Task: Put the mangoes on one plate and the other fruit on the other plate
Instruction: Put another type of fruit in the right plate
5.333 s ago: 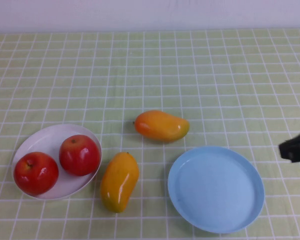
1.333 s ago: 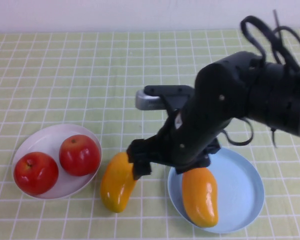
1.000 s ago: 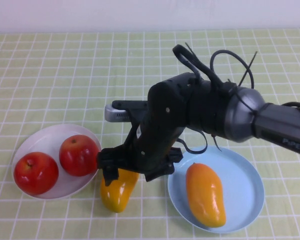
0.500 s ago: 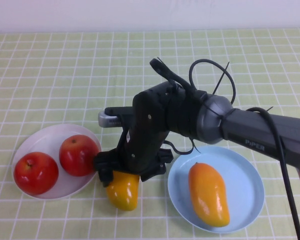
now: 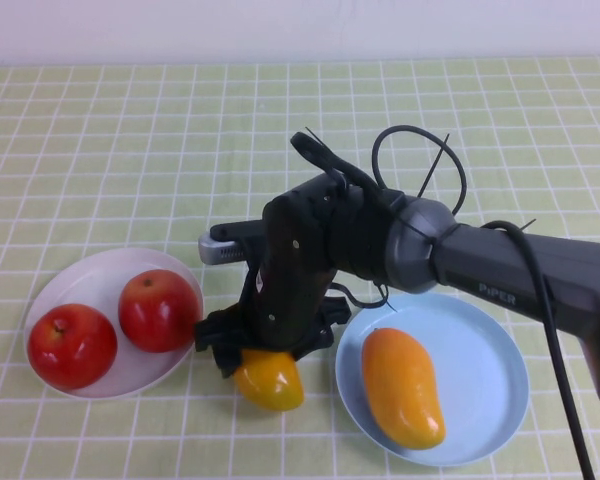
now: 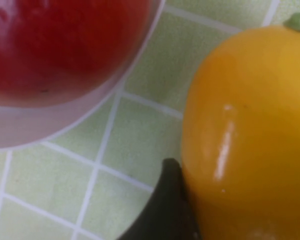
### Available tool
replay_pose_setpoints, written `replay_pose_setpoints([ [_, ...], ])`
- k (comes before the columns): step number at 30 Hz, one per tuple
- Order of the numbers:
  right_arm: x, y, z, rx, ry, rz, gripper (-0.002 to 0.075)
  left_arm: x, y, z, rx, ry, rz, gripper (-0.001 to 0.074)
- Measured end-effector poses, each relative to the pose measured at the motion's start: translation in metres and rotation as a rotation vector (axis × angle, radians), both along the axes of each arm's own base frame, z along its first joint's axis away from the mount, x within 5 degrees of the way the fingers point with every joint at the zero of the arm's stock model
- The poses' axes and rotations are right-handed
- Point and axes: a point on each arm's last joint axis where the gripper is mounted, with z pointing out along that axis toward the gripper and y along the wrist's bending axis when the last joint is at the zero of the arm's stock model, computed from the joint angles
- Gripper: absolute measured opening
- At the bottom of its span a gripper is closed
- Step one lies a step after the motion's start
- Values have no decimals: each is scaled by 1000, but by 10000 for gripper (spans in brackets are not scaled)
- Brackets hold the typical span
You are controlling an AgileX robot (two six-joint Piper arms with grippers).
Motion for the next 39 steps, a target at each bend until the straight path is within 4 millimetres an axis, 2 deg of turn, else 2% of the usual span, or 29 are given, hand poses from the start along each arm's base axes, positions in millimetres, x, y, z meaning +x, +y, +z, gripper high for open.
replay_pose_setpoints([
  [6,-2,-13,18,-86,-43,38,550,0,0,0,0,0,0,0],
  [10,-10,-29,54,-139,-87,57,550,0,0,0,0,0,0,-1],
  [14,-24,-61,103,-188,-173,57,550,0,0,0,0,0,0,0],
  [18,-32,-102,125,-219,-207,-2,550,0,0,0,0,0,0,-1],
  [22,-37,-144,117,-253,-171,-97,550,0,0,0,0,0,0,0],
  [26,-39,-167,90,-264,-97,-155,550,0,0,0,0,0,0,0],
  [33,-31,-172,45,-182,-52,-215,550,0,0,0,0,0,0,0],
  [39,-21,-170,23,-196,-14,-232,550,0,0,0,0,0,0,0],
])
